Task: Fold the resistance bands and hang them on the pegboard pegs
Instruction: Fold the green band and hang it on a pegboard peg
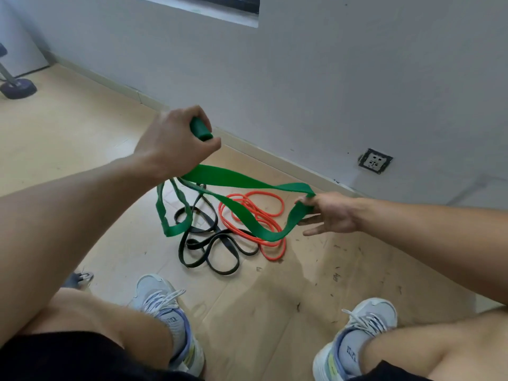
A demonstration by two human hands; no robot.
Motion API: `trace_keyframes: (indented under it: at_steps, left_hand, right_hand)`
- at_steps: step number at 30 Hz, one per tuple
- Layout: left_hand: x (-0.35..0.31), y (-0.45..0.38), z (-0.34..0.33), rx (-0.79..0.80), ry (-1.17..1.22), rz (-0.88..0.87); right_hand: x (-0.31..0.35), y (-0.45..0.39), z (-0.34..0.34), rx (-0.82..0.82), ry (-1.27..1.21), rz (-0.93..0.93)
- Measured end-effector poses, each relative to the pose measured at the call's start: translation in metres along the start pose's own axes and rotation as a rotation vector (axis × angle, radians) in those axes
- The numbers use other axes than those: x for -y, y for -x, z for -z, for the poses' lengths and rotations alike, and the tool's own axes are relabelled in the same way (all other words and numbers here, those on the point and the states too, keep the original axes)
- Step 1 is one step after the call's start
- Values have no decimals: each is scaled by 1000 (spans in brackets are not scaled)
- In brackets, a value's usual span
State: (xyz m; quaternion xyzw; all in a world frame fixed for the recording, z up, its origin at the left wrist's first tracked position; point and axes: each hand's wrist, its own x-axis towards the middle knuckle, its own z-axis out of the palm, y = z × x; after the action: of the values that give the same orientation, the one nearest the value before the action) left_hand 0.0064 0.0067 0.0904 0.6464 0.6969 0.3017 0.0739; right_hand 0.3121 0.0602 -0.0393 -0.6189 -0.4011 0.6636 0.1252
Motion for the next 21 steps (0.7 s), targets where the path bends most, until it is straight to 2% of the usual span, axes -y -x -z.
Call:
trace_keyframes:
  at_steps: [3, 9, 15, 17, 21]
  left_hand:
    - [13, -2, 1, -13, -30, 45]
    - [32, -3, 7, -68, -58, 150]
    - [36, -1, 7, -42, -56, 166]
    - [37, -1, 7, -53, -34, 172]
    - [35, -3, 9, -121, 131, 159]
  right_hand:
    - [5, 4, 5, 98, -46, 17]
    - [15, 16, 13, 378, 99, -14]
    - [10, 13, 23, 454, 313, 21]
    - [4, 12, 24, 419, 472, 40]
    - [-9, 6, 24, 112, 952, 143]
